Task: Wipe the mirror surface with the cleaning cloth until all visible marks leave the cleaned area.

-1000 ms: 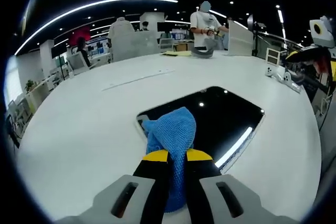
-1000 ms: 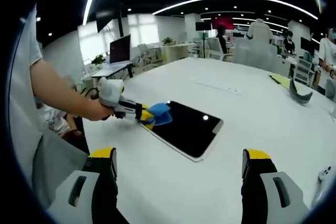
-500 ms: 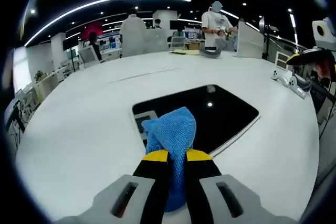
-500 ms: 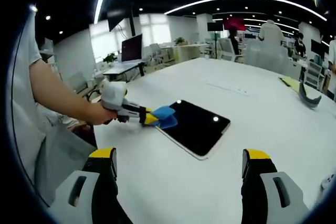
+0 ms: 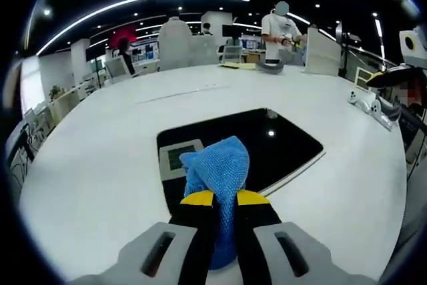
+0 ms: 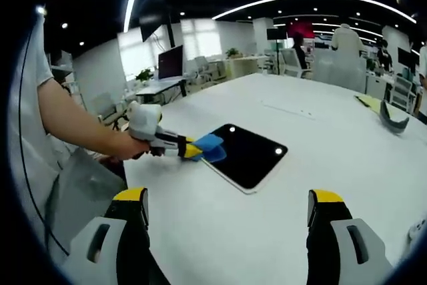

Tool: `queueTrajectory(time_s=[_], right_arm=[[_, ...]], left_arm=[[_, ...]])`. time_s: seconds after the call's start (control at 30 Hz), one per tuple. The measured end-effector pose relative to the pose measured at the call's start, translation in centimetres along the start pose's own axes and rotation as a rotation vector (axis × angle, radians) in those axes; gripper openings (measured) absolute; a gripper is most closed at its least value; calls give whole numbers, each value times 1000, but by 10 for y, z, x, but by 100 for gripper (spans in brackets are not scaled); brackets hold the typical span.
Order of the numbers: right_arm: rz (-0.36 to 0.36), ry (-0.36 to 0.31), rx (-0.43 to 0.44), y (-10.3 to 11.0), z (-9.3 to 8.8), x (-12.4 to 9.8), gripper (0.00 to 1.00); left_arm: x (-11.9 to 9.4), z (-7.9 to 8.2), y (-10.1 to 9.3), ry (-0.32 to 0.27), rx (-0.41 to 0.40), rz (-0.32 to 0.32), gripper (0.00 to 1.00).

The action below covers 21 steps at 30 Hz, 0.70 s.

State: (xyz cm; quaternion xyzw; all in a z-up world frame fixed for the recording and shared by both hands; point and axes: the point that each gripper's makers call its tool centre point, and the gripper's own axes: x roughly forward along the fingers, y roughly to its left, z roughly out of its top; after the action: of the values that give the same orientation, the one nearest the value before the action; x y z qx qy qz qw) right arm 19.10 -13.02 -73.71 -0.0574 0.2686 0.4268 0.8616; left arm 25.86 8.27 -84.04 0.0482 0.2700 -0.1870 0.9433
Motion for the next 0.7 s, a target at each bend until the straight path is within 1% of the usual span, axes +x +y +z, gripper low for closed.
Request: queueTrajectory(time_s=[0.13,0.43,0.7], right_arm=[[8,0,7,-5,-2,-1,100],[29,-15,11,-14,-4,-4,100],[39,-3,9,-23,-15,-9,100]], left_arm=[[5,3,-12,6,14,3,7],[12,7,-30,7,27,2,7],[17,10,-42,3,36,12,7]])
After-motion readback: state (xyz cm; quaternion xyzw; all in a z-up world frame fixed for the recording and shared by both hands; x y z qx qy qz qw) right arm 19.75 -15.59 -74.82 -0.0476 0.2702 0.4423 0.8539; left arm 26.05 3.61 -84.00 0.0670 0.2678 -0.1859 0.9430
